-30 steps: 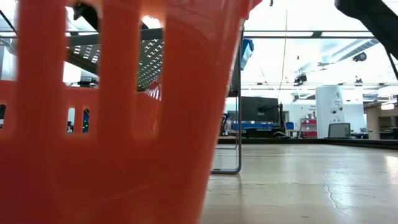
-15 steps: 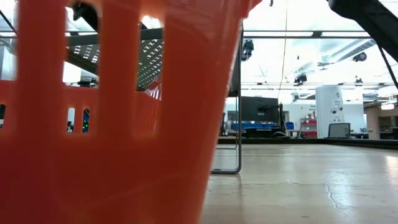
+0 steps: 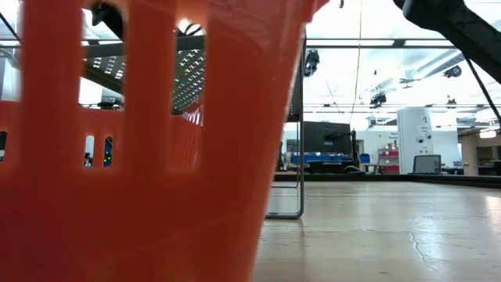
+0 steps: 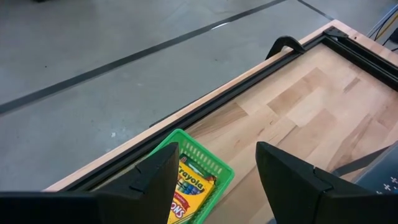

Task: Pick & Place Office Desk Supplies
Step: Put the blue basket on the shelf

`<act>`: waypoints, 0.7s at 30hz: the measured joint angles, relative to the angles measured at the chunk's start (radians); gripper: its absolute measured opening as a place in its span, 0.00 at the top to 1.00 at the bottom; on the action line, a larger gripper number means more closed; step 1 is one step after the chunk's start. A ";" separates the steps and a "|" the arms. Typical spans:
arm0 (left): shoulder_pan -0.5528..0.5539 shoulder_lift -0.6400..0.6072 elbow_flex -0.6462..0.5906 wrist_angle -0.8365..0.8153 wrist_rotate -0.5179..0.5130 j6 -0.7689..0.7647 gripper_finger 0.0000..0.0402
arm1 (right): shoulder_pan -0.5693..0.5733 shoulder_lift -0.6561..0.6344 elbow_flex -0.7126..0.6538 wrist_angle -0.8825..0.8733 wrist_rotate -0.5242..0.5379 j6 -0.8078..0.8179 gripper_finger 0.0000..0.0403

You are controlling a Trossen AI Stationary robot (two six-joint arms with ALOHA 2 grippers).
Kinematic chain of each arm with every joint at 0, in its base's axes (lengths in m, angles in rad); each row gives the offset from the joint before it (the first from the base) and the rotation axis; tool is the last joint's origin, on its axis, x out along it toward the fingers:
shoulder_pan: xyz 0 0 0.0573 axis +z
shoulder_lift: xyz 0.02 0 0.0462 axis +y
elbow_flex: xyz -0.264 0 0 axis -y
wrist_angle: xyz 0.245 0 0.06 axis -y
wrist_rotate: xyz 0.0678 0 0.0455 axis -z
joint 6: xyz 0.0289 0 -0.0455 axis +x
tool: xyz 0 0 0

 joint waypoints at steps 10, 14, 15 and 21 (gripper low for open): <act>0.000 0.000 0.000 -0.009 0.000 0.000 0.45 | 0.013 0.035 0.000 -0.002 -0.018 0.025 0.96; 0.000 0.000 -0.001 -0.010 -0.003 -0.001 0.45 | 0.013 0.040 0.000 0.005 -0.017 0.057 0.93; 0.000 0.000 -0.001 -0.010 -0.002 -0.001 0.45 | 0.013 0.040 0.000 0.011 -0.017 0.043 0.92; 0.000 -0.001 -0.001 -0.010 -0.002 -0.003 0.45 | 0.019 0.040 0.000 0.038 -0.011 0.025 0.83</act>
